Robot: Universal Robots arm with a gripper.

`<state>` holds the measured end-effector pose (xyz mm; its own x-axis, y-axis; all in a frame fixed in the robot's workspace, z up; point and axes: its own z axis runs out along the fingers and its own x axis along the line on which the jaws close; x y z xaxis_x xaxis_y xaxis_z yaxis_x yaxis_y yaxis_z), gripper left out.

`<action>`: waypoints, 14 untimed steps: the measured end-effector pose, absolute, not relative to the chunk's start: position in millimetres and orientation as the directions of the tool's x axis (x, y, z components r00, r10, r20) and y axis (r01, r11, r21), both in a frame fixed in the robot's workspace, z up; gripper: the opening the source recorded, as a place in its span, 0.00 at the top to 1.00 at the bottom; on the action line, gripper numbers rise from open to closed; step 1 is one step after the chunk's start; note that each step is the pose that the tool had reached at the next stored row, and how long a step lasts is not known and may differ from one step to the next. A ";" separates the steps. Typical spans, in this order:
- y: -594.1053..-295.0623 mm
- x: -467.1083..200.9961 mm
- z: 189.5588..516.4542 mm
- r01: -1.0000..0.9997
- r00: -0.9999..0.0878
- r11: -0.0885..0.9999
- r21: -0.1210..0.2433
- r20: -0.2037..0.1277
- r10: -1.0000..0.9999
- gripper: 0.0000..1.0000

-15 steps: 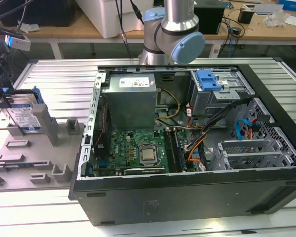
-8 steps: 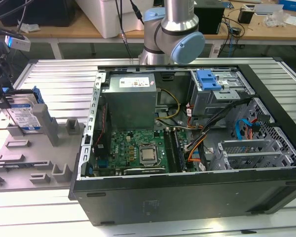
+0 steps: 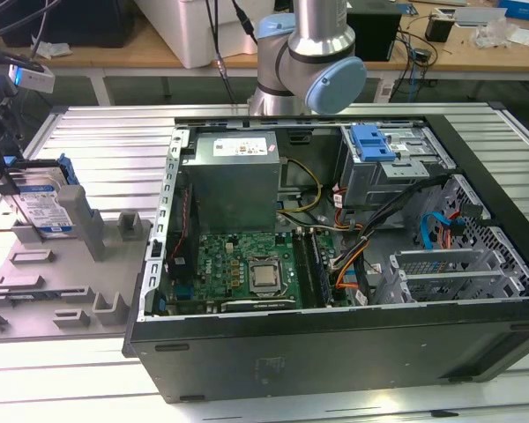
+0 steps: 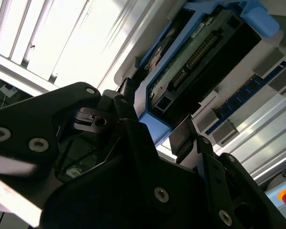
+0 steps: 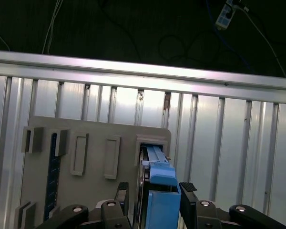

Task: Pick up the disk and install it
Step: 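Pick up the disk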

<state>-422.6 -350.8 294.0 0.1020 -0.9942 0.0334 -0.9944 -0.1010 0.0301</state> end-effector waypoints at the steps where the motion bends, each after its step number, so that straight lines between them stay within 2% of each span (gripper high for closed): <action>1: -350.8 -422.6 293.9 -0.994 0.102 -0.101 0.030 0.033 -0.994 0.46; 7: -350.8 -422.6 293.8 -0.994 0.102 -0.101 0.030 0.033 -0.994 0.47; 9: -350.8 -422.5 293.8 -0.994 0.102 -0.101 0.030 0.033 -0.994 0.60; 14: -350.8 -422.6 293.7 -0.994 0.102 -0.101 0.030 0.033 -0.994 0.62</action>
<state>-422.6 -350.8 293.7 0.1020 -0.9942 0.0334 -0.9944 -0.1010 0.0300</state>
